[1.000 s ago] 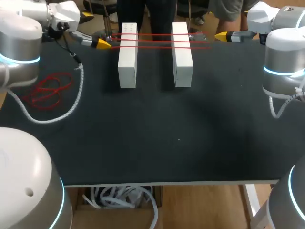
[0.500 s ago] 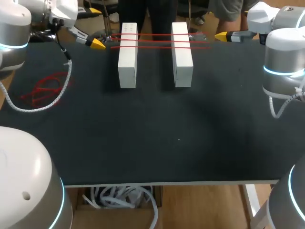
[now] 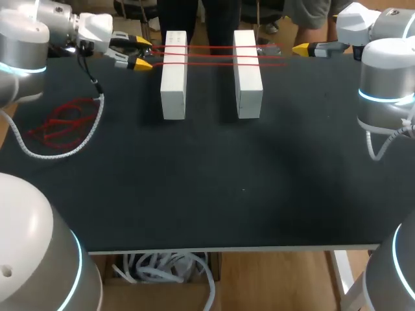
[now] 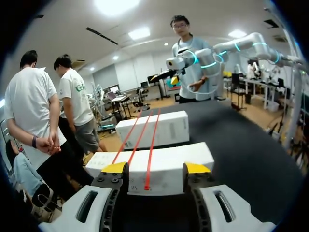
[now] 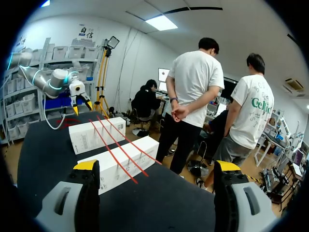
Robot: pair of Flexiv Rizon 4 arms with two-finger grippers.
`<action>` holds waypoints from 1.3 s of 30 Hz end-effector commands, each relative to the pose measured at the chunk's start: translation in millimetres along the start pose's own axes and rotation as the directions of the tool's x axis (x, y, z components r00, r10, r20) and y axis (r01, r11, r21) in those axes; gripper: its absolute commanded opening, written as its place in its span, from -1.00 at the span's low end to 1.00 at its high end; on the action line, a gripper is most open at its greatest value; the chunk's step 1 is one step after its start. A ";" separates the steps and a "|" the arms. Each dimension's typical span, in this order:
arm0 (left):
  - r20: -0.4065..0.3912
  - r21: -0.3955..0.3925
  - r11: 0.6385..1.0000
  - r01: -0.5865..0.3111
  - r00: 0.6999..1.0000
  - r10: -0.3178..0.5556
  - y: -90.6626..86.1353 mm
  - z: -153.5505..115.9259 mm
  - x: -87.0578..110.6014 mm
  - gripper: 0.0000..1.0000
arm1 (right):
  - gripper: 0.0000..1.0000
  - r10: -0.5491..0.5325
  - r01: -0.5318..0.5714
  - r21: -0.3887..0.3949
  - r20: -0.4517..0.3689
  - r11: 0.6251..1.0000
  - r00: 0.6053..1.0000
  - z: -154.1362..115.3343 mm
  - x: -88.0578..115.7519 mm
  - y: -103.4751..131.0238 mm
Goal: Grab the tape and strap the tape.
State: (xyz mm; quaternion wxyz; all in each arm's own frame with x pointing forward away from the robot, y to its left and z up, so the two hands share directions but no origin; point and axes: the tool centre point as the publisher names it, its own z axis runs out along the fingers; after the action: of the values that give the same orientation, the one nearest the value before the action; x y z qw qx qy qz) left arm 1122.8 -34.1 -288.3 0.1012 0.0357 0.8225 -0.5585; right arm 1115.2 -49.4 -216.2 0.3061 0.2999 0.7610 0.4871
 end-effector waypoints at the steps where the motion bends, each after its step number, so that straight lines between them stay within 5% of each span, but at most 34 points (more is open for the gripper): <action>1: -0.023 0.064 0.998 0.000 1.000 0.001 16.8 7.3 -7.6 -0.11 | 1.00 0.000 0.000 0.000 -0.001 1.000 1.000 -0.5 0.0 0.1; 39: -0.065 0.120 0.992 0.031 0.998 -0.024 45.1 15.7 -23.8 -0.37 | 1.00 0.000 0.000 0.000 -0.001 1.000 1.000 -0.5 0.0 0.1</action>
State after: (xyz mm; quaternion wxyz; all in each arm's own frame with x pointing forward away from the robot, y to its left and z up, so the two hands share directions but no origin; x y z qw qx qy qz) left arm 1150.0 -30.2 -326.3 0.0697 0.0444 0.7926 -0.6042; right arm 1115.2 -49.5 -216.2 0.3061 0.2999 0.7610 0.4871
